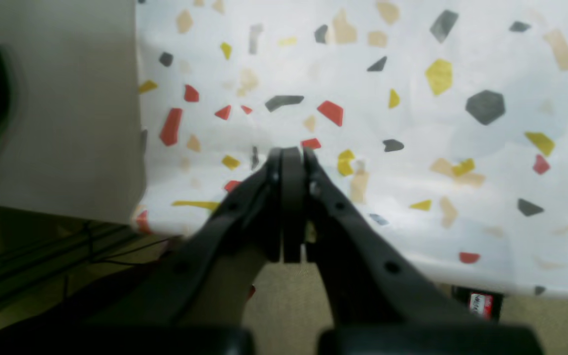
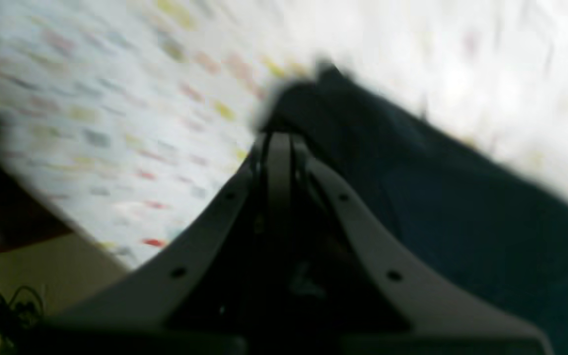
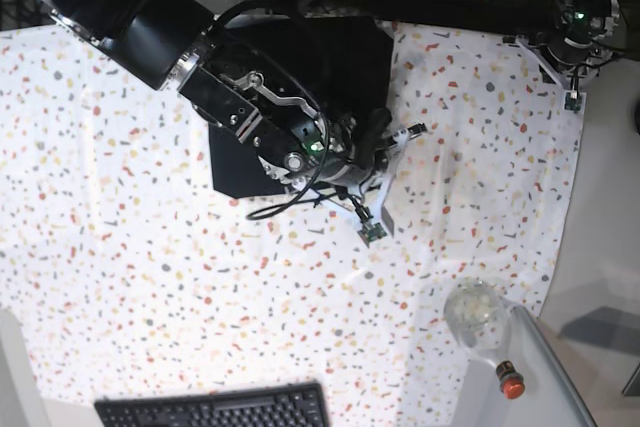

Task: Layout the t-shirt on the table in an organized manner, then fold the t-shirt properly
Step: 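Press the folded bundle flat with the right gripper, then grasp the bundle edge with the left gripper and square it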

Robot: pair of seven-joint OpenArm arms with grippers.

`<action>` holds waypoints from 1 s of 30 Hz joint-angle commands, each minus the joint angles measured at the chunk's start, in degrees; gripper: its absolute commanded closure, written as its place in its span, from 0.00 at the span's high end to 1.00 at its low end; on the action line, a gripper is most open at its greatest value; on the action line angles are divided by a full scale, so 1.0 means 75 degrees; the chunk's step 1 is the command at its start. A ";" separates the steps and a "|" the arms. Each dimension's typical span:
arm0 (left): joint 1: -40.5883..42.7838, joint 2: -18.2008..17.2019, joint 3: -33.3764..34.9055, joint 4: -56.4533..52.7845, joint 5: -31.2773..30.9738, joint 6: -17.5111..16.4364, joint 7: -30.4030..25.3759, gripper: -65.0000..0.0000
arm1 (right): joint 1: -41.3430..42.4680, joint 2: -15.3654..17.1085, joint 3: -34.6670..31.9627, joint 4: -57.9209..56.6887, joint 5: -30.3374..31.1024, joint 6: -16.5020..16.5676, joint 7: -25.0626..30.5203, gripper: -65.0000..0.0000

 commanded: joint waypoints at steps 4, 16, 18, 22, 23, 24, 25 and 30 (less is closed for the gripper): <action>0.0006 -0.0073 -0.0016 0.0177 -0.0049 0.0042 -0.0099 0.00 | -0.0092 0.0870 0.0121 0.1234 -0.0026 -0.0203 -0.0183 0.00; 0.0240 0.0759 0.0406 0.1290 -0.3905 -0.1611 -0.0040 0.22 | -0.2425 0.3238 0.3344 0.3238 -0.0014 -0.0988 -0.0136 0.00; 0.0217 0.0841 0.0605 0.1267 -0.4292 -0.1622 -0.0040 0.61 | -0.2659 0.3460 0.3626 0.3320 -0.0014 -0.0988 -0.0136 0.00; -0.0147 0.0830 0.1695 0.0821 -0.4468 -0.2068 -0.0075 1.00 | -0.2940 0.3648 0.3848 0.3320 -0.0026 -0.0871 -0.0136 0.00; -0.0299 0.0865 0.1918 0.0610 -0.4468 -0.2244 -0.0075 1.00 | -0.2976 0.3695 0.3848 0.3320 -0.0026 -0.0719 -0.0136 0.00; -0.0463 0.0876 0.2152 0.0411 -0.4468 -0.2349 -0.0075 1.00 | -0.2999 0.3683 0.3848 0.3320 -0.0026 -0.0543 -0.0136 0.00; -0.0616 0.0912 0.2363 0.0165 -0.4468 -0.2384 -0.0075 1.00 | -0.3058 0.3683 0.3860 0.3309 -0.0026 -0.0367 -0.0136 0.00; -0.1155 0.1263 0.2563 -0.0855 -0.4456 -0.2373 -0.0087 1.00 | -0.3163 0.3683 0.3860 0.3285 -0.0026 -0.0156 -0.0136 0.00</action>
